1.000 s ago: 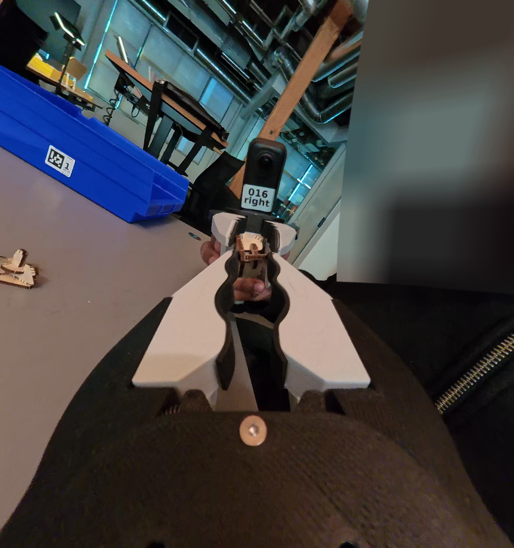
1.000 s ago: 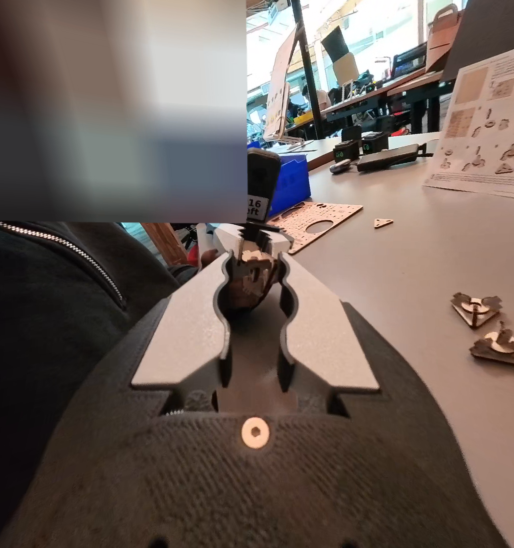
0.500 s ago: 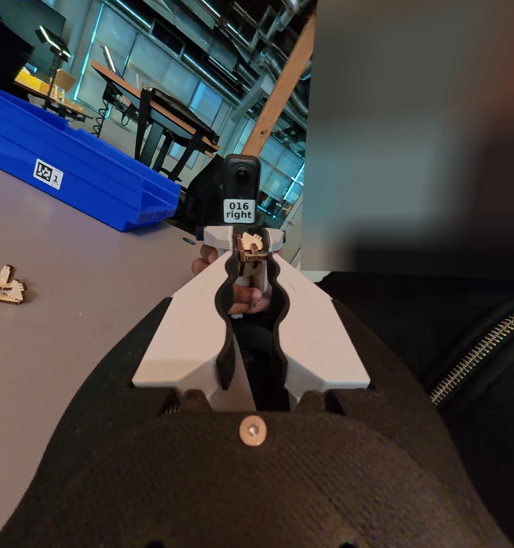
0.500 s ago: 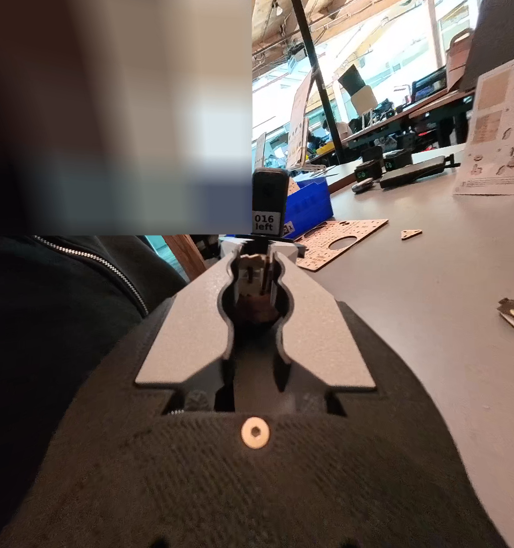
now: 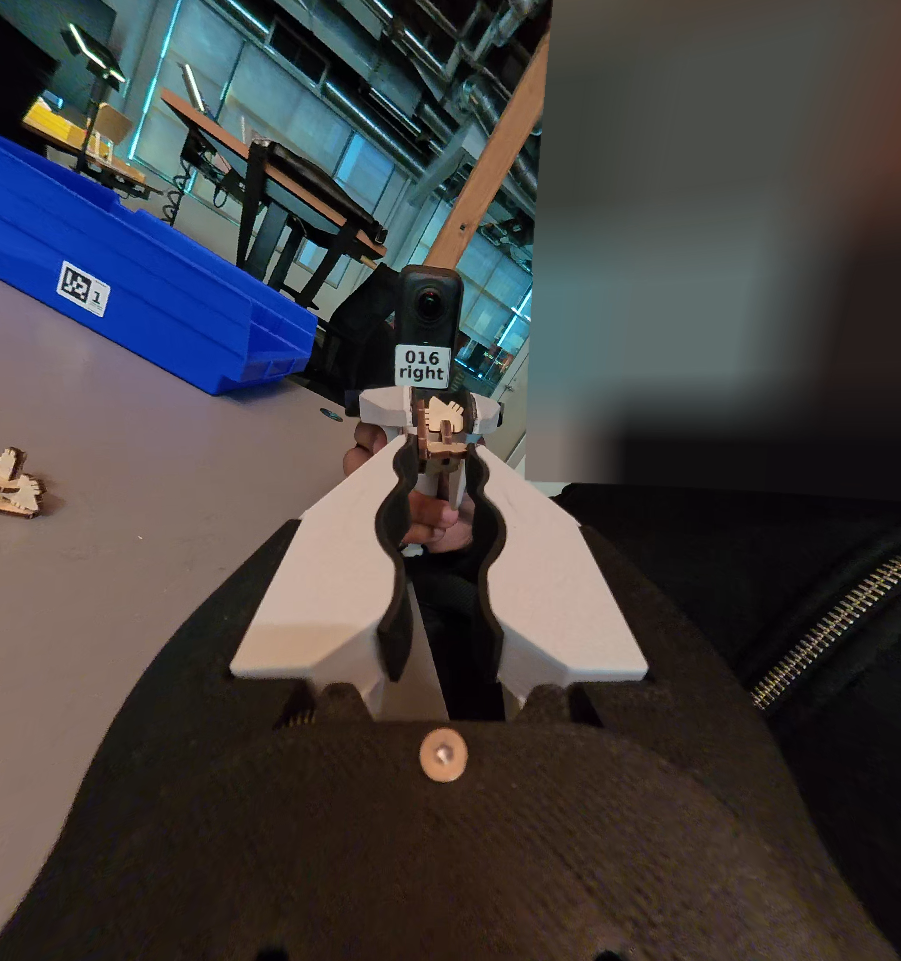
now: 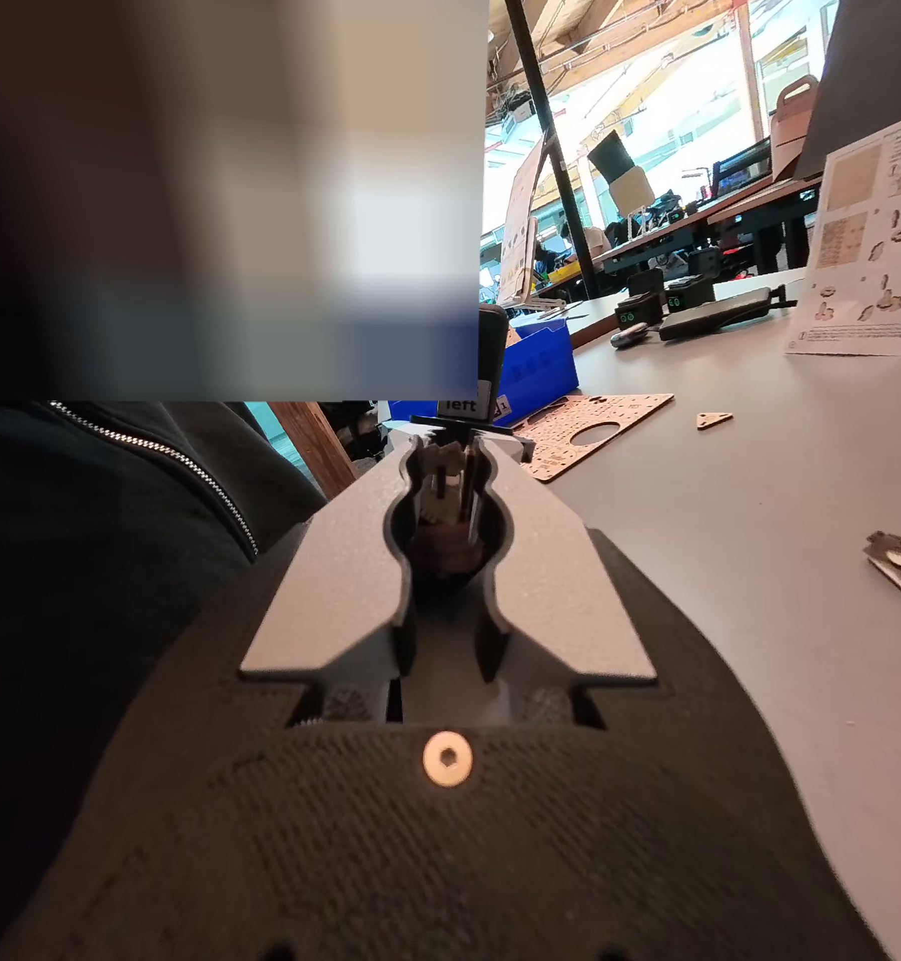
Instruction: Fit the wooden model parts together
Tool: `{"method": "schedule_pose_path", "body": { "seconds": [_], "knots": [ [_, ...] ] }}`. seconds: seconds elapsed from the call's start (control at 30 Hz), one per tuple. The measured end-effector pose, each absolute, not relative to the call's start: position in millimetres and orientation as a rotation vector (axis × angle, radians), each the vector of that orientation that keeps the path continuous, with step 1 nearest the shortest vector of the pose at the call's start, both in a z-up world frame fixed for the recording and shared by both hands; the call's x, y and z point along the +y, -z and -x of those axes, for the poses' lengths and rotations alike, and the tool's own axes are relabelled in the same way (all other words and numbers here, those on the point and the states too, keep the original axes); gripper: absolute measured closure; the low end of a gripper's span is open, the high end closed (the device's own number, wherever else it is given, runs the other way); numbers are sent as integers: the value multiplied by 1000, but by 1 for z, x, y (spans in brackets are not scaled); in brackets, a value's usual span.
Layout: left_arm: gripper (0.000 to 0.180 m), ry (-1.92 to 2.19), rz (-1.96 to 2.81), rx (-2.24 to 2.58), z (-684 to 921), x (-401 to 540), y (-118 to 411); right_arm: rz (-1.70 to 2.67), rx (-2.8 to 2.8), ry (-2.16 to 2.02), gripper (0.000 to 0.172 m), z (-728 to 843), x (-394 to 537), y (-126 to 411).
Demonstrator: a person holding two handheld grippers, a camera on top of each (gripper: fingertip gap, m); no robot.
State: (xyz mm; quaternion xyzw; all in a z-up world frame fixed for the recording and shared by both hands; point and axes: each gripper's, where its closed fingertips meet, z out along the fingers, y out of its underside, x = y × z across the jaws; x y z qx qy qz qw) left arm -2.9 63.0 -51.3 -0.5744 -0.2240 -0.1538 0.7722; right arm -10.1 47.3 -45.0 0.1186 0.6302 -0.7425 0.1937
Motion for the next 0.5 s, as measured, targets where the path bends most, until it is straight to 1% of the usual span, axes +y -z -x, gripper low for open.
{"method": "schedule_pose_path", "body": {
  "seconds": [0.4, 0.5],
  "knots": [
    [164, 321, 1281, -503, 4, 66, 58, -377, 1692, 2050, 155, 11, 50, 52],
    [163, 318, 1279, -524, 8, 66, 61, -369, 1764, 2032, 155, 12, 49, 57]
  ]
}}
